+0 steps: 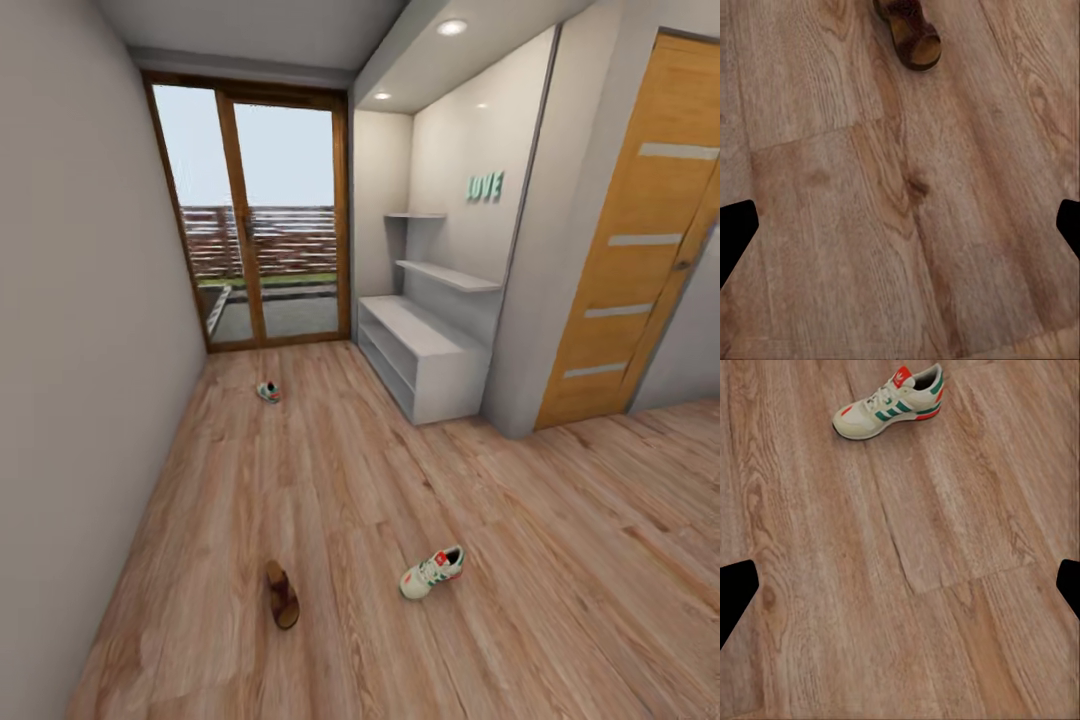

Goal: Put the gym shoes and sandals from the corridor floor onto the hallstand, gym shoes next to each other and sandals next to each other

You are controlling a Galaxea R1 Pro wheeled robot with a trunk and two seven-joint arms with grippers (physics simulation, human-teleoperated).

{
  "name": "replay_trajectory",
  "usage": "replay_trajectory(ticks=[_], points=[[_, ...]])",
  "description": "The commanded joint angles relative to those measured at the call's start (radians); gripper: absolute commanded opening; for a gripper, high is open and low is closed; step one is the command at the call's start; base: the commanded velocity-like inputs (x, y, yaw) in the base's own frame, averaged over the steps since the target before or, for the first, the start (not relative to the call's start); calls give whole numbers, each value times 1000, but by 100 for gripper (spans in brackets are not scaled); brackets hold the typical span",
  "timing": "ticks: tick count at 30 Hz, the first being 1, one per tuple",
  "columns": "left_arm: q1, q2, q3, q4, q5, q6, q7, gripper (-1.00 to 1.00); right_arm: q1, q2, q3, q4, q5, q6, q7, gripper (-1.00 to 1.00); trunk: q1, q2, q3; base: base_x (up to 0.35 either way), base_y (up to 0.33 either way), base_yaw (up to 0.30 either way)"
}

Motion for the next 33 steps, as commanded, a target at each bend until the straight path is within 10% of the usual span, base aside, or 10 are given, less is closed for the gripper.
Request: replay_trajectory(ticks=[1,33], points=[[0,0,1,0,0,-3,0,100,-1,0,0,1,0,-3,-1,100,0,0,-1,290,-136,-263],[0,2,1,0,0,-3,0,100,-1,0,1,0,0,-3,-1,100,0,0,-1,328,-31,-105]])
